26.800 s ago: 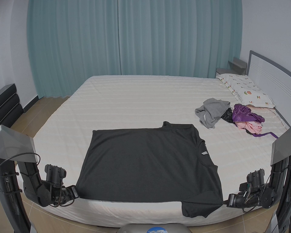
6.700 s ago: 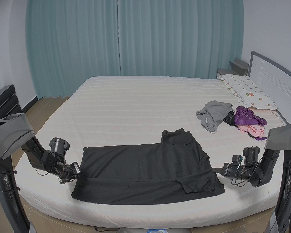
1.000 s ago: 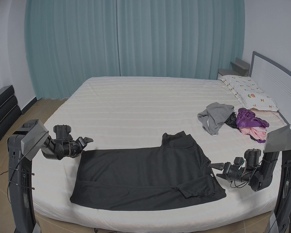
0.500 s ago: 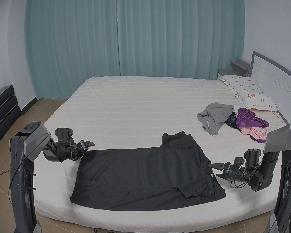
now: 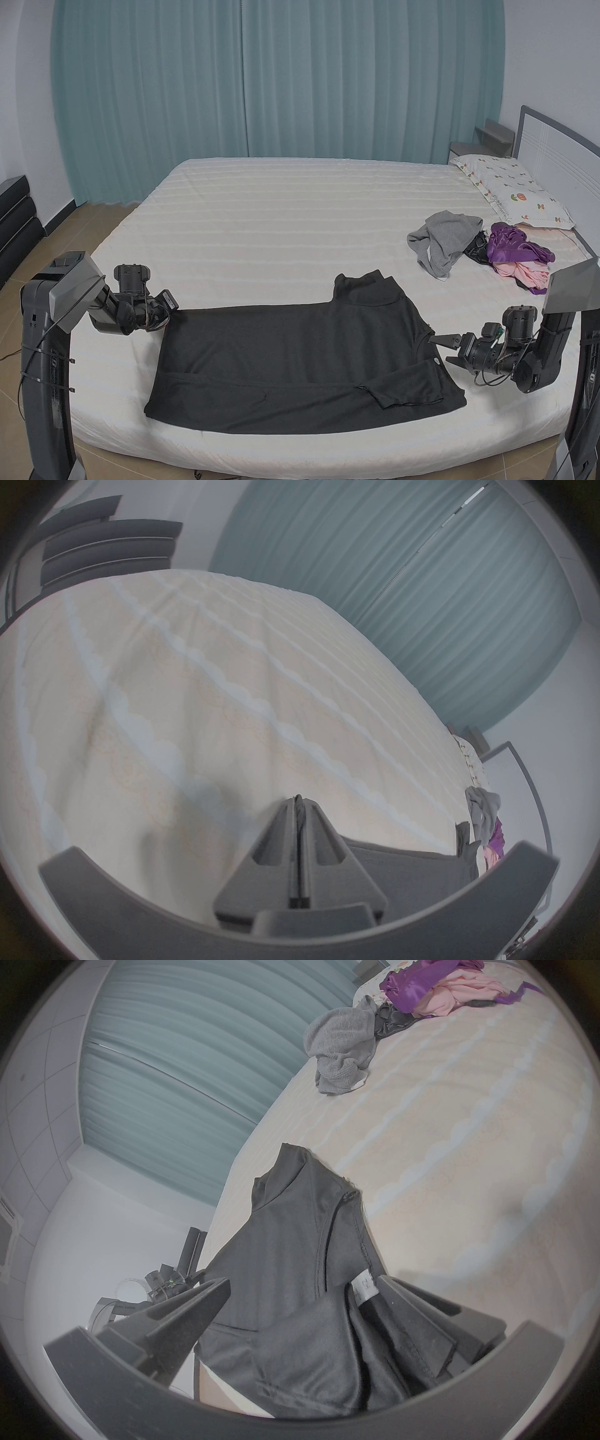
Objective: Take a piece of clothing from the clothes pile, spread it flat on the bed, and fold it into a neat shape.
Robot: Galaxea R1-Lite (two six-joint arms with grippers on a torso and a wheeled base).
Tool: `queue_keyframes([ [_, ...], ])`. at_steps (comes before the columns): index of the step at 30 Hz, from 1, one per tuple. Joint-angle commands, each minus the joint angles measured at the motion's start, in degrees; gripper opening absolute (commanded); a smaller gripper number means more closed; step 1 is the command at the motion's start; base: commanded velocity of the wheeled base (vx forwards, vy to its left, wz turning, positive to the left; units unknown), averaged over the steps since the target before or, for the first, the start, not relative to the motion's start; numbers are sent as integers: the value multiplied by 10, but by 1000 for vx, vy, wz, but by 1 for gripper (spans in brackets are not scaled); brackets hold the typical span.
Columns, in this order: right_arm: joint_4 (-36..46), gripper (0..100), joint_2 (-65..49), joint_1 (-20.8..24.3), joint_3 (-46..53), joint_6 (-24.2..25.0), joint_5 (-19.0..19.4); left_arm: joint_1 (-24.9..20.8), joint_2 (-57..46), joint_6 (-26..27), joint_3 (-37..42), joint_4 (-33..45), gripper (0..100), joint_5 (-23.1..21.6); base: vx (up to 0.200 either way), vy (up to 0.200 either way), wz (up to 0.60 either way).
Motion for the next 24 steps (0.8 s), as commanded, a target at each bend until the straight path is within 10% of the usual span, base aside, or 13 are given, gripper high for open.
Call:
queue_keyframes([
  [1, 5, 100, 0, 21, -26, -1, -24, 0, -2, -14, 0, -4, 0, 9, 0, 0, 0],
  [6, 51, 100, 12, 57, -110, -9, -107, -2, -5, -48, 12, -29, 0, 9, 0, 0, 0],
  [24, 414, 100, 140, 104, -570, -90, -218, -2, -7, -48, 31, -51, 0, 2, 0, 0, 0],
])
